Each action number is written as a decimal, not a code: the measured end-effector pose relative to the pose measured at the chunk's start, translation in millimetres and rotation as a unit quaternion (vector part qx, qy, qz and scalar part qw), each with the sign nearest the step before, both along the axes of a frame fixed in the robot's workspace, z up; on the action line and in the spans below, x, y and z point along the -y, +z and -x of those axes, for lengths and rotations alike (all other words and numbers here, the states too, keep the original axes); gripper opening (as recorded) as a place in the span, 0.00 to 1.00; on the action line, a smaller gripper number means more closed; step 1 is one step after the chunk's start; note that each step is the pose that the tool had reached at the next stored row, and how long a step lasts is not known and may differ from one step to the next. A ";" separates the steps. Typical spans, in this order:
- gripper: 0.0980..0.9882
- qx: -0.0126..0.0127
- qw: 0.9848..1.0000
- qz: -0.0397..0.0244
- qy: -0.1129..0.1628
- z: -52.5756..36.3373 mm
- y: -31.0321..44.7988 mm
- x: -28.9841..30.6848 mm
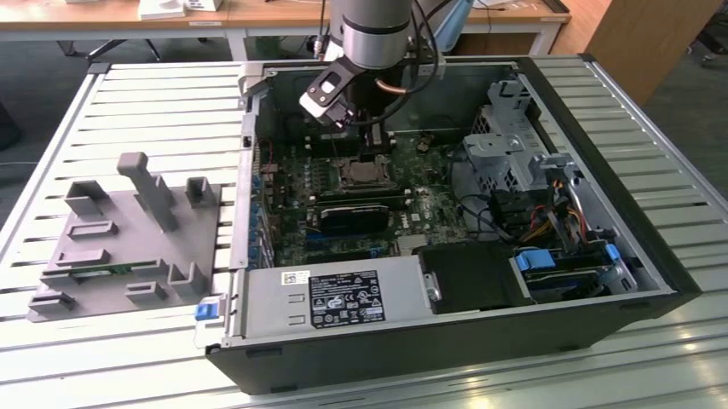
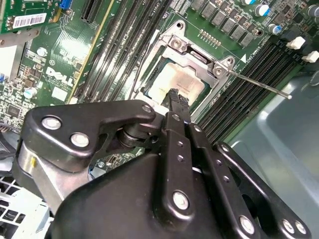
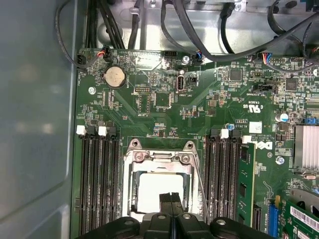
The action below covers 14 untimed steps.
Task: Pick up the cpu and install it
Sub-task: 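Install the first cpu locking lever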
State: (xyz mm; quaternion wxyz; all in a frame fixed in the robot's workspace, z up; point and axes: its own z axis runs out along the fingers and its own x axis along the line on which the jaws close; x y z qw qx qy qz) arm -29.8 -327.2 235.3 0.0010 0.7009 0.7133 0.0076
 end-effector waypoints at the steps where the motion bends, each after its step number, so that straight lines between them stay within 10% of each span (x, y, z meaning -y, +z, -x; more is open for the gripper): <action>1: 0.01 0.000 1.000 0.000 0.000 0.0 0.6 0.0; 14: 0.01 0.000 1.000 0.000 0.000 0.0 6.5 0.0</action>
